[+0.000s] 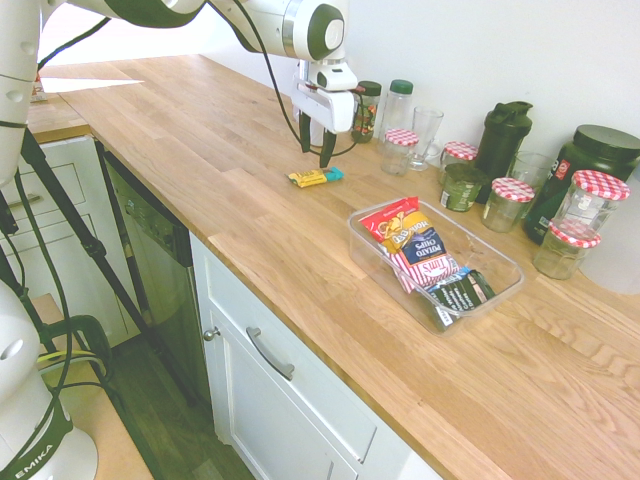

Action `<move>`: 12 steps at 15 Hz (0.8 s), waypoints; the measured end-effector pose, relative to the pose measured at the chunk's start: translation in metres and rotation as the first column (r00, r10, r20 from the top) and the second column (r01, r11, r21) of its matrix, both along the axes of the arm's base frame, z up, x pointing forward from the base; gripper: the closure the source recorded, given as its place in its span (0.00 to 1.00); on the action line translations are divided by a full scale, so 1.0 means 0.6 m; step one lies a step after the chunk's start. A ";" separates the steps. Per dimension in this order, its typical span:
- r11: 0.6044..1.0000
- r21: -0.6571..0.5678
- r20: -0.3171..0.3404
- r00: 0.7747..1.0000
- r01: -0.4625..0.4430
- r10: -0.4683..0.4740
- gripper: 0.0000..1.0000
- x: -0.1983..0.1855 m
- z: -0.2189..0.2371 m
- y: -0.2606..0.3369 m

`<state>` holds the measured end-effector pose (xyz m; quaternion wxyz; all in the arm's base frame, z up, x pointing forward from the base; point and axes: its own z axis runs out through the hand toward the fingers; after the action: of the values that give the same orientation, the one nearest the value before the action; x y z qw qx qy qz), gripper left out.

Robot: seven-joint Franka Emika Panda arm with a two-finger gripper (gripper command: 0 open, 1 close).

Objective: Put the protein bar into the container

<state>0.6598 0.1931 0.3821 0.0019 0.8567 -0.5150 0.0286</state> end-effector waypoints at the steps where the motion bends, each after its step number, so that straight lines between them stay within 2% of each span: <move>1: 1.000 0.006 -0.001 1.000 0.002 -0.002 0.00 0.004 -0.004 -0.001; 9: 0.999 0.039 -0.015 1.000 0.007 -0.006 0.00 0.026 -0.053 -0.027; 10: 0.999 0.043 -0.018 1.000 0.003 -0.002 1.00 0.027 -0.059 -0.027; 12: 0.999 0.049 -0.019 1.000 -0.008 0.008 1.00 0.028 -0.072 -0.024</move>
<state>0.6769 0.1787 0.3391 -0.0141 0.8588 -0.5121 0.0081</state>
